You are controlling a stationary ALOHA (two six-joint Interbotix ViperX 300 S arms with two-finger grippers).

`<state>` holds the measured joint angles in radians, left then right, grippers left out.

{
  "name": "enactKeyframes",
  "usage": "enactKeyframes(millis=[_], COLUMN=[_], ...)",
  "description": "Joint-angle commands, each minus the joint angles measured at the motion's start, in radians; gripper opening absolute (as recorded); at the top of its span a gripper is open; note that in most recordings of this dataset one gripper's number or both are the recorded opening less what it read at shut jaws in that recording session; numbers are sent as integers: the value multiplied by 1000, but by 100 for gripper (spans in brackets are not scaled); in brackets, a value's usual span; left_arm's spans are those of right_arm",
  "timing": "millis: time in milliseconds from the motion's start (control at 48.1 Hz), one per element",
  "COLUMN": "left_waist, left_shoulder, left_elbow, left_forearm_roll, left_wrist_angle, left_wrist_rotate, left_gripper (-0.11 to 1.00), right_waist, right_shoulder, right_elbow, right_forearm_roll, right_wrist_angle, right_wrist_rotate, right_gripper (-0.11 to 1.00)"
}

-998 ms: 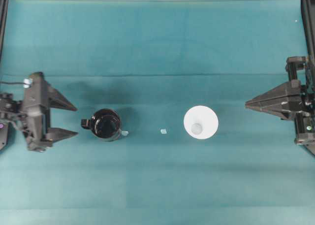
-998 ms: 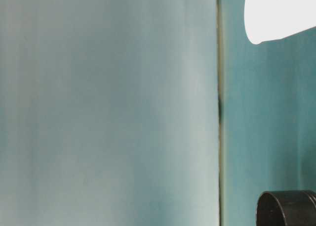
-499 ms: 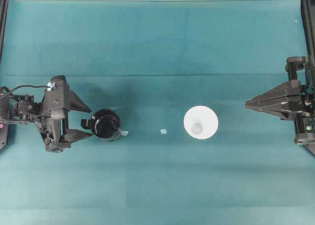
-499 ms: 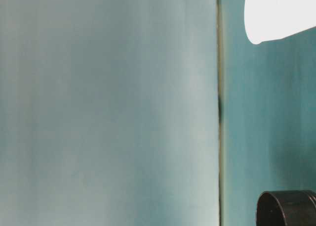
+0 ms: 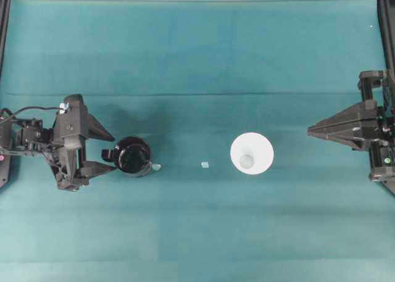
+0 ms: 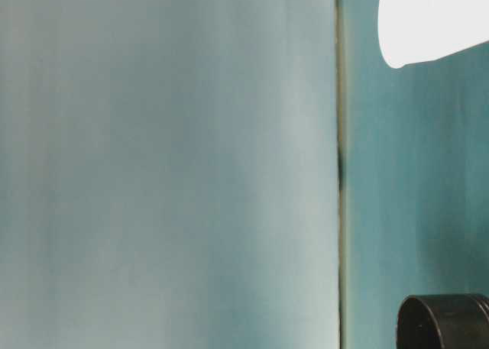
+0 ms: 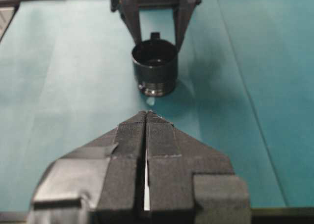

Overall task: Put the paper cup into the moved cup holder.
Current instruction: 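Close the left gripper on the black cup holder's handle, then slide the black cup holder right toward the white paper cup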

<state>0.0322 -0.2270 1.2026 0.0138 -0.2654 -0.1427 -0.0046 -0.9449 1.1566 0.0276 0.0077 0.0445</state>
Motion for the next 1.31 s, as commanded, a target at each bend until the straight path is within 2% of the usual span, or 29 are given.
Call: enactKeyframes(millis=[0,83,187,270,353,416,852,1060,1289], left_waist=[-2,-2,-3,-8,-15,-18,-25,-21,-21], left_shoulder=[-3,-2,-2,-3,-3,-3,-8,-21,26], left_elbow=[-9,-12,-14,-14,-14,-15,-35,-107,-206], left_forearm_roll=[2,2,2,2,2,2,3,3,2], left_wrist_angle=[-6,-5,-5,-3,-2,2,29,28,21], left_wrist_rotate=[0,0,3,8,18,29,57,123,156], left_gripper=[86,81,68,50,27,18,18,18,18], right_waist=[-2,-2,-2,-2,-2,-2,-2,-2,0], right_shoulder=[8,8,8,8,6,6,8,8,8], right_elbow=[-25,-25,-25,-25,-26,-25,-25,-26,-26], right_forearm_roll=[3,3,3,3,3,3,3,3,3], right_wrist_angle=[-5,-5,-5,-5,-5,-5,-3,-5,-5], right_wrist_rotate=[11,11,11,11,12,12,12,12,12], right_gripper=[1,1,1,1,1,1,1,1,1])
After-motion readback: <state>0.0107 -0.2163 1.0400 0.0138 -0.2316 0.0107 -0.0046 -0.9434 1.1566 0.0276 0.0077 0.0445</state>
